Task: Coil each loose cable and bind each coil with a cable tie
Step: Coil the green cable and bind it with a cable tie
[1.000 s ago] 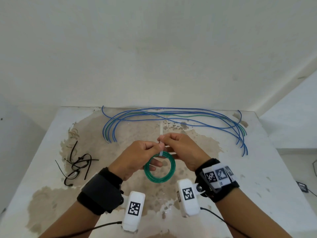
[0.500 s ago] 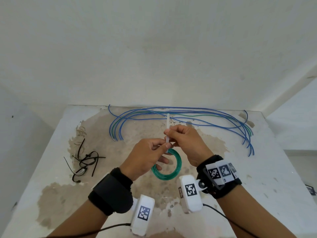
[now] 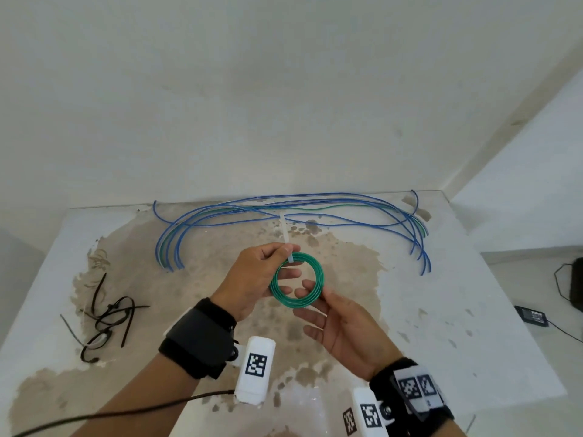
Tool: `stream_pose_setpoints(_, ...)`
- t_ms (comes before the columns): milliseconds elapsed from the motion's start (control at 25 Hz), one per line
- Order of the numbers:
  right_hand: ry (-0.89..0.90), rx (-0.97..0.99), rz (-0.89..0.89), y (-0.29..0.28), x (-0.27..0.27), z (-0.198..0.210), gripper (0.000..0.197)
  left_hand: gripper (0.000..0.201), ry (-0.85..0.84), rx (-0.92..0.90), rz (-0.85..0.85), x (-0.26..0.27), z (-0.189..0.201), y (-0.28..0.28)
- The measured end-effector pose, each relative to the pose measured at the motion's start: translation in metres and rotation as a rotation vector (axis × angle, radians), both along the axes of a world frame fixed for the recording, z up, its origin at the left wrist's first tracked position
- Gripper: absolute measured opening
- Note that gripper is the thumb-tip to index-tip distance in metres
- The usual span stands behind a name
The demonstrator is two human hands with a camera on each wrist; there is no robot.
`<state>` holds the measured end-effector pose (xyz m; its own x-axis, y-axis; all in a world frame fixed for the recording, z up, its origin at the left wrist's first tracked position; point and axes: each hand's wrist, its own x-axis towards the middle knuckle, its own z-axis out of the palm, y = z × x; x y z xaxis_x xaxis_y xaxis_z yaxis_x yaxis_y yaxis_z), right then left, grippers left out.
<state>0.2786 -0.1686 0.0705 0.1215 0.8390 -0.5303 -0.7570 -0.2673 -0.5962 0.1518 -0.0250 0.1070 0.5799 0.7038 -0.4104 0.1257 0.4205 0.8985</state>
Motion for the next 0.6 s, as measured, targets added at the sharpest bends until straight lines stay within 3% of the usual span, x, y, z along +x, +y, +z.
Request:
stream_pose_setpoints(160, -0.048, 0.094, -0.065, -0.01, 0.032, 0.003, 0.028, 0.027, 0.003, -0.047, -0.002, 0.041, 0.006, -0.009)
stream_pose_setpoints(240, -0.397, 0.118, -0.045, -0.012, 0.057, 0.001, 0.023, 0.033, 0.064, -0.073, 0.05, 0.061, 0.003, -0.017)
stream_pose_setpoints(360, -1.336, 0.159, 0.058, -0.011, 0.097, -0.01, 0.02, 0.043, 0.129, -0.008, 0.065, 0.083, -0.009, -0.035)
stream_pose_setpoints(440, -1.76, 0.233, 0.203, -0.012, 0.113, -0.019, 0.028, 0.035, 0.144, 0.045, -0.007, 0.095, -0.012, -0.052)
stream_pose_setpoints(520, -1.885, 0.254, 0.3, -0.016, 0.126, -0.026, 0.033, 0.024, 0.17, 0.094, 0.031, 0.109, -0.017, -0.065)
stream_pose_setpoints(600, -1.836, 0.271, 0.259, -0.023, 0.139, -0.034, 0.034, 0.018, 0.178, 0.101, 0.084, 0.119, -0.022, -0.071)
